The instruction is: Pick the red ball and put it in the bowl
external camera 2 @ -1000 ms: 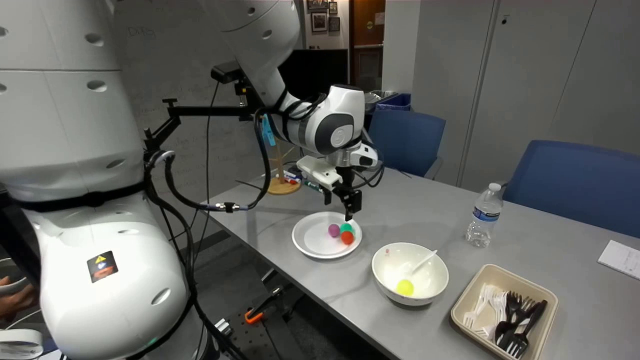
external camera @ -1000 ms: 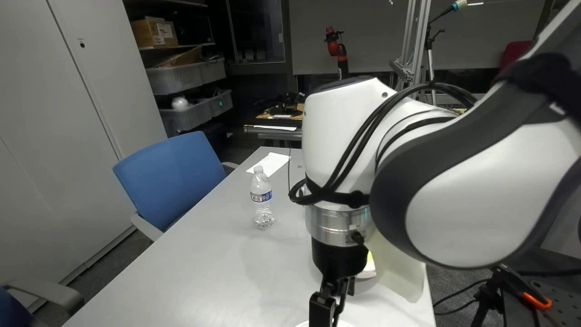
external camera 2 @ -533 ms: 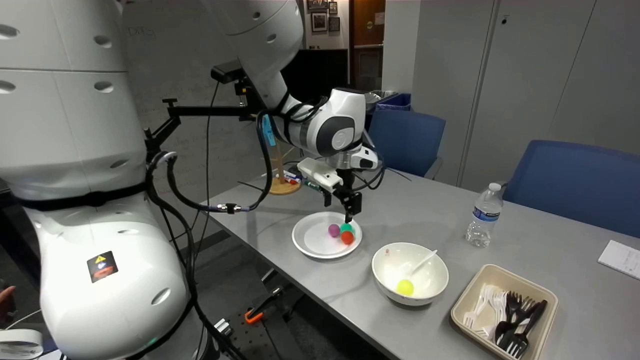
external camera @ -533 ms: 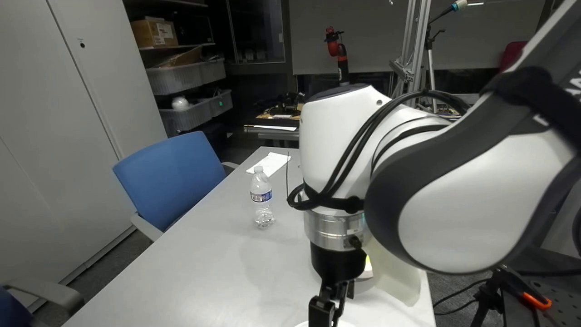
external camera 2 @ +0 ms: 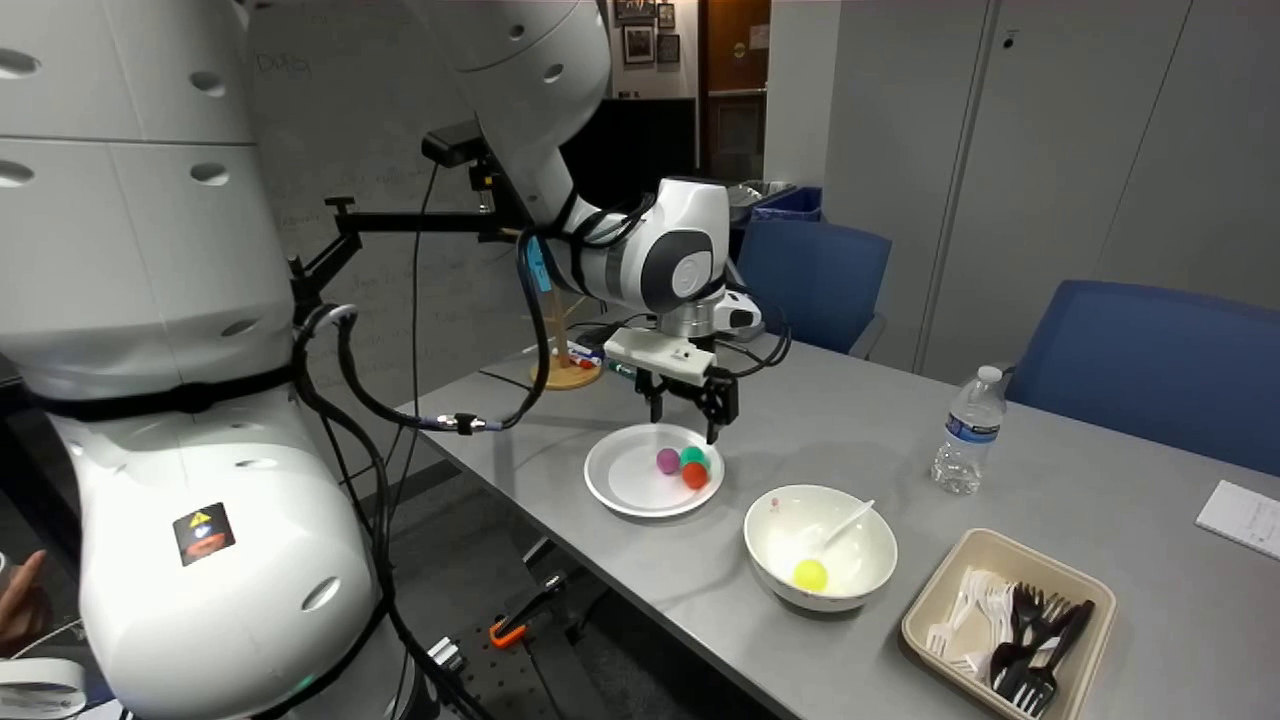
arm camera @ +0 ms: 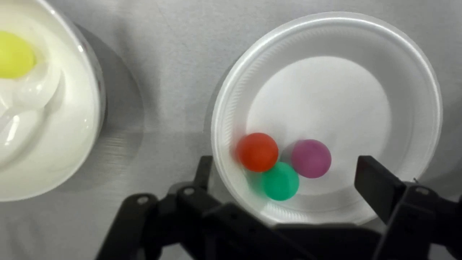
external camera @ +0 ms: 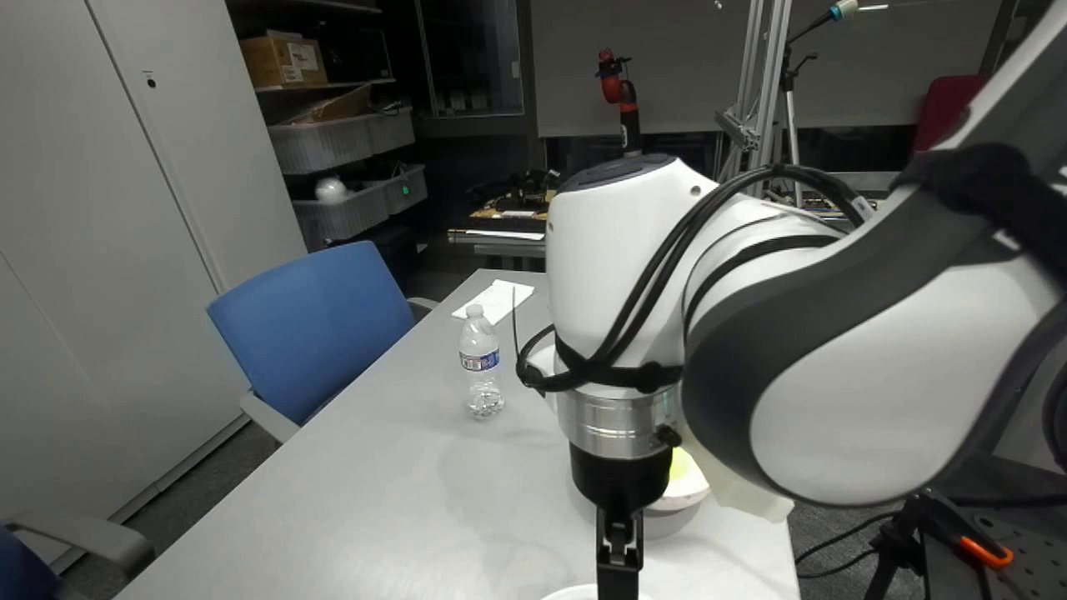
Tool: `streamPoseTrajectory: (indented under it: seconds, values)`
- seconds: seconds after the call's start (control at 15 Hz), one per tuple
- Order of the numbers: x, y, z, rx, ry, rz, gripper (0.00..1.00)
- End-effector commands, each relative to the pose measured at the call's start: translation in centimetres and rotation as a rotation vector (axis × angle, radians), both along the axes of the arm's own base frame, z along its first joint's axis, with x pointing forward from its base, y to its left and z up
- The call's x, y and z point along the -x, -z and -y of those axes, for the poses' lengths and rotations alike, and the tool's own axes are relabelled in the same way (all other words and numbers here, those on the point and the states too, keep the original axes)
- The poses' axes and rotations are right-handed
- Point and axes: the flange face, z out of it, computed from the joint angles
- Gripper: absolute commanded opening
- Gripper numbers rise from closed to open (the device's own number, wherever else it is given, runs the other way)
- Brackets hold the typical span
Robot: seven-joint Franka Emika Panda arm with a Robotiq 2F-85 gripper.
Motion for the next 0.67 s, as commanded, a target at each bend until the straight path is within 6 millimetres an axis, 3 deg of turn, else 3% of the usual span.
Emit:
streamPoseTrajectory:
  seconds: [0.0,0.6]
  values:
    - [-0.8,0.8,0.1,0.054,-0.162,0.022,1.0]
    - [-0.9,3.4,-2.3,0.118,-0.321,0.109,1.0]
